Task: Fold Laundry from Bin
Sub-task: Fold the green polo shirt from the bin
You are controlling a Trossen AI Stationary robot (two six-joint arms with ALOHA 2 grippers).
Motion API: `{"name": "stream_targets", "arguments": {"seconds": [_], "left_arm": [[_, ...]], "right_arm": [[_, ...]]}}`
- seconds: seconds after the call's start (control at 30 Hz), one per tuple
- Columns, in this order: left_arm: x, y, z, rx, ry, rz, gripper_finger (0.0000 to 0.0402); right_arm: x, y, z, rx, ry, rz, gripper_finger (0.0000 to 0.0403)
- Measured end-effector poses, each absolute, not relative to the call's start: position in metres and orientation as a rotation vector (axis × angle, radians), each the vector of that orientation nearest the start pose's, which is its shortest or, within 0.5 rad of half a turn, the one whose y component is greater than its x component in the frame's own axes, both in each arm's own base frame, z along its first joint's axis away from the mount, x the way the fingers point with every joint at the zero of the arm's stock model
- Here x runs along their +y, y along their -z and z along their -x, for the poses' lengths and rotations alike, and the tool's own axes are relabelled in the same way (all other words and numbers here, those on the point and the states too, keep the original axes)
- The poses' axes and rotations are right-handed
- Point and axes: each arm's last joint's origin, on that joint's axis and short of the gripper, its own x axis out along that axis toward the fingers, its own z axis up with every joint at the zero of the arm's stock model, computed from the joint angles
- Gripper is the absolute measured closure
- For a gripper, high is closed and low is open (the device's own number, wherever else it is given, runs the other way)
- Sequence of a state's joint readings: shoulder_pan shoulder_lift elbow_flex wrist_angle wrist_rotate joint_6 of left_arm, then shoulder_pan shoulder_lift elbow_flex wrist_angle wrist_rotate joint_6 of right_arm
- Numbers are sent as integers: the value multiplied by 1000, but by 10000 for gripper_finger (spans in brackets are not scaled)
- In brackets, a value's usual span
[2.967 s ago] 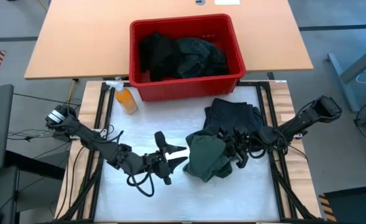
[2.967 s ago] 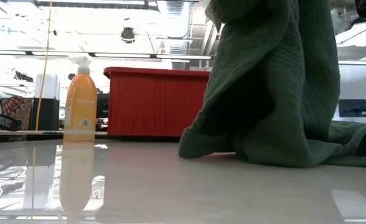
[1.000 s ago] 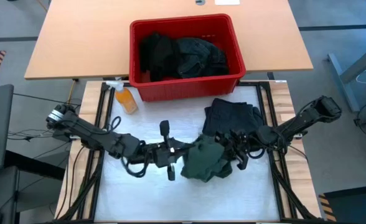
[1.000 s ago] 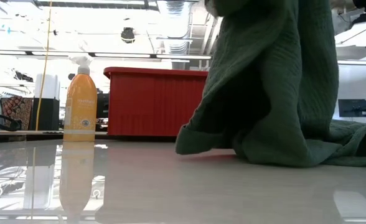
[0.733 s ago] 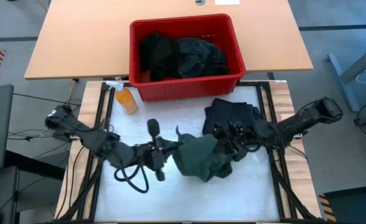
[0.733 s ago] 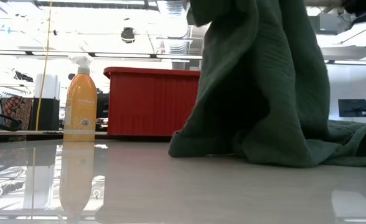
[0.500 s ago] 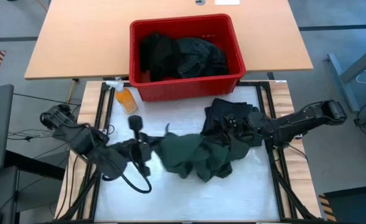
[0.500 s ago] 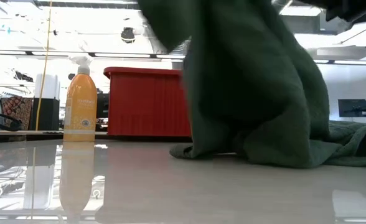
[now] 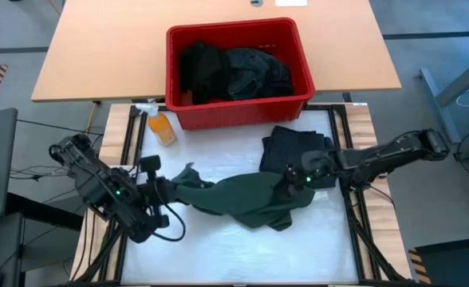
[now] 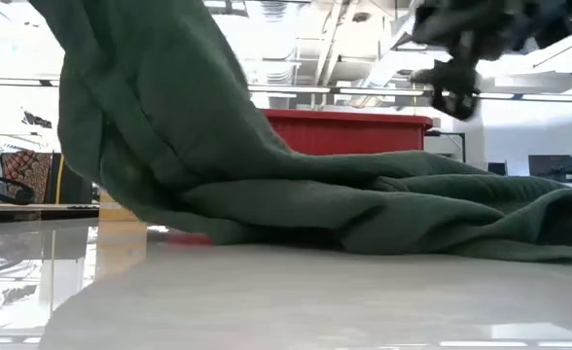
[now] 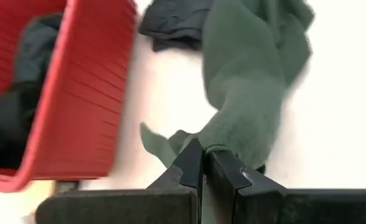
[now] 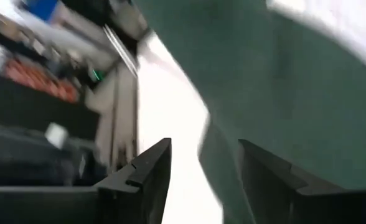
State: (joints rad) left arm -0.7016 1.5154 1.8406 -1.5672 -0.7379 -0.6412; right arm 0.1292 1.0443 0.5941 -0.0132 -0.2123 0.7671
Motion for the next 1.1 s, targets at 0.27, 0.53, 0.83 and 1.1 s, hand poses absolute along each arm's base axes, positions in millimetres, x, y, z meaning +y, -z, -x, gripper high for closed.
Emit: {"name": "stream_targets", "arguments": {"seconds": [0.27, 0.53, 0.83, 1.1], "left_arm": [[-150, -401, -198, 916, -313, -178, 401], [-149, -396, -199, 940, -313, -204, 401], [-141, -397, -204, 934, -343, -221, 401], [-133, -397, -210, 948, -358, -245, 401]], "right_arm": [[74, -210, -187, 956, -131, -697, 211], [98, -202, -169, 1010, -364, -227, 238], [98, -197, -159, 981, -247, 112, 293], [86, -194, -160, 1025, -164, 180, 305]]}}
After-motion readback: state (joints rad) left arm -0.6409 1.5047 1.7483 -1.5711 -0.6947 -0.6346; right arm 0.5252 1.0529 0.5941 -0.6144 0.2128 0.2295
